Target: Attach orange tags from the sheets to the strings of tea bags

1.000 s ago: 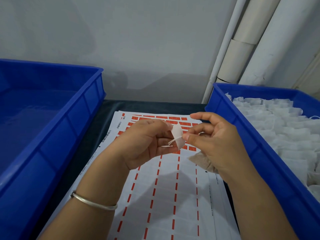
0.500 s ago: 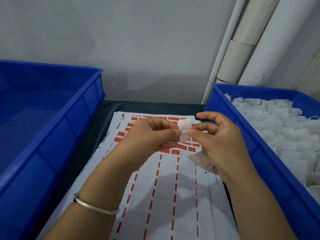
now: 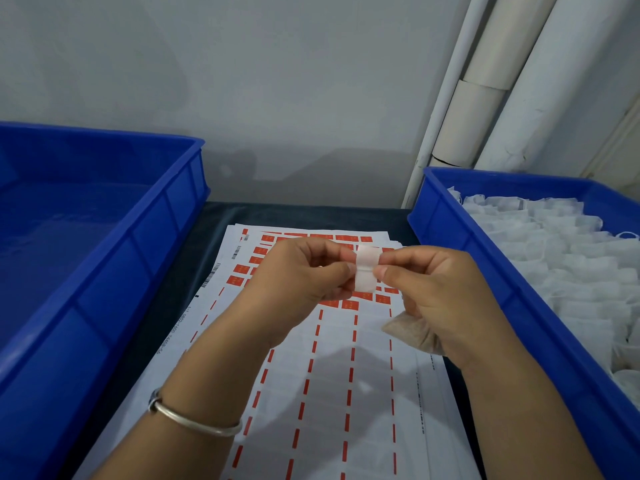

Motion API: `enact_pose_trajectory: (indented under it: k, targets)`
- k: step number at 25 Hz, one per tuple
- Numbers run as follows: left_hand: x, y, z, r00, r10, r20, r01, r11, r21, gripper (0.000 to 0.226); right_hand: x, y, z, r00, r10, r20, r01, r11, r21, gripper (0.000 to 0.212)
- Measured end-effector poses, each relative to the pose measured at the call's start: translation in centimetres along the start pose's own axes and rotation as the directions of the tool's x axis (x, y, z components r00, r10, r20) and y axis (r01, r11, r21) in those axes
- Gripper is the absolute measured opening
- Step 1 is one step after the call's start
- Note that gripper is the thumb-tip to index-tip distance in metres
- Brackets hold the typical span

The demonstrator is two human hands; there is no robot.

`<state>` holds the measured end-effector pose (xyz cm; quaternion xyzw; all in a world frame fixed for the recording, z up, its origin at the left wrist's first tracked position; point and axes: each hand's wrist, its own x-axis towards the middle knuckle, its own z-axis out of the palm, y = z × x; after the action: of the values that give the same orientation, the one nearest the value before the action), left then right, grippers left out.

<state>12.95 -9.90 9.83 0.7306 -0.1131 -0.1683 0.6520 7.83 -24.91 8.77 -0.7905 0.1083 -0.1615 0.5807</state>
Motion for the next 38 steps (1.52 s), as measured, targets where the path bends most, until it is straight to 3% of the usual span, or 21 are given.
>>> enact_pose_trajectory:
  k: [2,6,9,12,16,22,25,29,32,35,38]
  targets:
    - [0.0,0.0,0.1,1.000,-0.013,-0.016,0.013,1.000,-0.012,0.015,-0.1,-0.2,-0.1,0.999,0.000,0.039,0.000,1.000,-0.004,0.034]
    - [-0.2,0.4,-0.1,0.994,-0.092,0.053,0.102,0.971,-0.217,0.015,-0.4,-0.8,-0.5,0.990,-0.064,0.127,0.065,0.998,-0.005,0.045]
    - [-0.4,0.5,-0.4,0.983,-0.130,0.127,0.167,0.922,-0.349,0.027,-0.5,-1.2,-0.2,0.986,-0.104,0.130,0.116,0.989,-0.094,0.027]
    - [-0.3,0.6,-0.5,0.965,-0.195,0.174,0.253,0.863,-0.437,0.022,-0.5,-1.3,0.0,0.992,-0.075,0.097,0.085,0.991,-0.099,0.005]
    - [-0.1,0.5,-0.7,0.952,-0.243,0.187,0.303,0.837,-0.456,0.011,-0.4,-0.9,0.1,0.997,-0.046,0.054,0.049,0.997,-0.054,0.021]
    - [0.2,0.2,-0.6,0.955,-0.262,0.140,0.296,0.870,-0.394,0.010,-0.4,-0.4,0.6,1.000,-0.008,0.016,0.008,1.000,-0.020,0.013]
    - [0.2,0.0,-0.4,0.970,-0.216,0.115,0.242,0.911,-0.334,0.008,-0.3,-0.3,0.7,1.000,0.015,0.021,-0.015,1.000,0.027,0.014]
    - [-0.2,-0.2,0.4,0.997,-0.058,0.045,0.060,0.997,-0.050,0.015,-0.3,-0.3,0.9,0.999,-0.034,0.029,0.035,0.999,-0.041,0.013]
    - [-0.2,-0.3,0.9,0.995,0.087,-0.049,-0.085,0.995,0.047,0.002,-0.4,-0.4,1.0,0.997,-0.055,0.057,0.061,0.993,-0.102,0.008]
    - [-0.3,-0.7,1.1,0.974,0.216,-0.067,-0.210,0.974,0.091,0.015,-0.6,-0.6,0.9,0.993,-0.096,0.064,0.105,0.983,-0.150,0.004]
    - [-0.6,-0.4,1.2,0.958,0.281,-0.050,-0.276,0.957,0.094,0.025,-1.6,-0.5,0.9,0.993,-0.117,0.007,0.117,0.987,-0.110,0.017]
